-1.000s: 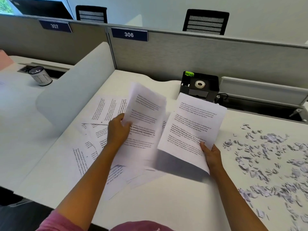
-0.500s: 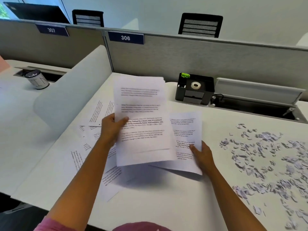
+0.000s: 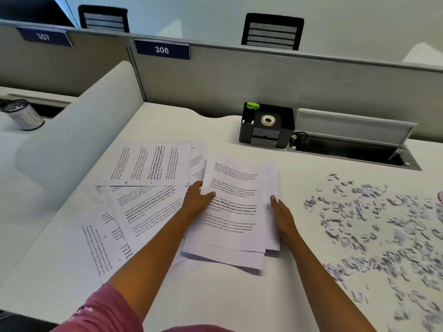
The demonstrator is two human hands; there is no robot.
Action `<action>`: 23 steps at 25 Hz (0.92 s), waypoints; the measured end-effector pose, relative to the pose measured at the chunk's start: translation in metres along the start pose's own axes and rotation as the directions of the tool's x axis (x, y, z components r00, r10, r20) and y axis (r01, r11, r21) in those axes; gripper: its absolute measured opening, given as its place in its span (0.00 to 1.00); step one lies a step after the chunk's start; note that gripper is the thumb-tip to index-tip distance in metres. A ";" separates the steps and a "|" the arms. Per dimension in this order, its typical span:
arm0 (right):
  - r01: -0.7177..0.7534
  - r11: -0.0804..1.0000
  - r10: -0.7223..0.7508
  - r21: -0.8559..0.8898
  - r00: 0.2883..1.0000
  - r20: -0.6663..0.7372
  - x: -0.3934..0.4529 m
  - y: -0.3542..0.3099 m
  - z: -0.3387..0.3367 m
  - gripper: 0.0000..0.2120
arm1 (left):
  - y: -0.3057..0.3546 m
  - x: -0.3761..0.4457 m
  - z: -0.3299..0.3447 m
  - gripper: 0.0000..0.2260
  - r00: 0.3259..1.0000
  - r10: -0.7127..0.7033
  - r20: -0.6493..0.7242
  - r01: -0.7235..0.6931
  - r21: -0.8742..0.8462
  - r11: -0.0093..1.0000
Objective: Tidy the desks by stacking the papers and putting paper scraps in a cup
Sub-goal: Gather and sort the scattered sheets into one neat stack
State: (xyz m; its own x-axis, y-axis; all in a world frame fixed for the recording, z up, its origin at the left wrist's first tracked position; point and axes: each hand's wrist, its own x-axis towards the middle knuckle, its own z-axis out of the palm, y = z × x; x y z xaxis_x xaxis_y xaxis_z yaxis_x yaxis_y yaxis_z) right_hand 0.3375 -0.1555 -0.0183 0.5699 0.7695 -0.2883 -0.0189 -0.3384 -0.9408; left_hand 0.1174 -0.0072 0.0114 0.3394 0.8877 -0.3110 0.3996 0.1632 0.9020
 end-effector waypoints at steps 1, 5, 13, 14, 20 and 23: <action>-0.009 0.999 0.008 0.035 1.000 0.019 0.000 -0.001 0.000 0.19 | 0.002 -0.001 0.006 0.20 1.000 0.008 0.008 -0.008 0.043 0.999; 0.022 0.999 -0.025 0.040 0.998 0.054 0.000 0.008 -0.003 0.24 | 0.002 -0.005 0.023 0.23 0.997 0.021 0.080 -0.031 0.131 0.991; 0.164 0.974 -0.176 0.156 0.982 0.068 -0.018 -0.019 -0.014 0.15 | 0.010 -0.001 0.005 0.33 0.999 -0.025 0.030 0.026 -0.041 0.999; 0.166 0.969 -0.181 0.182 0.981 0.069 -0.020 -0.026 -0.014 0.15 | 0.017 -0.004 0.002 0.29 0.993 -0.054 0.109 0.073 -0.181 0.981; 0.195 0.966 -0.214 0.172 0.972 0.100 -0.021 -0.079 -0.003 0.16 | 0.068 -0.029 -0.004 0.16 0.983 0.079 0.163 -0.013 -0.367 0.930; 0.284 0.945 -0.297 0.162 0.953 0.061 -0.018 -0.100 0.003 0.15 | 0.087 -0.033 -0.015 0.12 0.980 0.192 0.046 -0.169 -0.312 0.935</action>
State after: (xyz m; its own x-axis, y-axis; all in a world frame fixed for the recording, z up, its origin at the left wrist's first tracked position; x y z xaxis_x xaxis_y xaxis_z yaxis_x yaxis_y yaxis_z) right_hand 0.3265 -0.1336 0.0800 0.4986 0.8668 -0.0060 0.0114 -0.0135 -0.9998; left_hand 0.1285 -0.0160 0.1045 0.4488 0.8818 -0.1451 0.0511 0.1368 0.9893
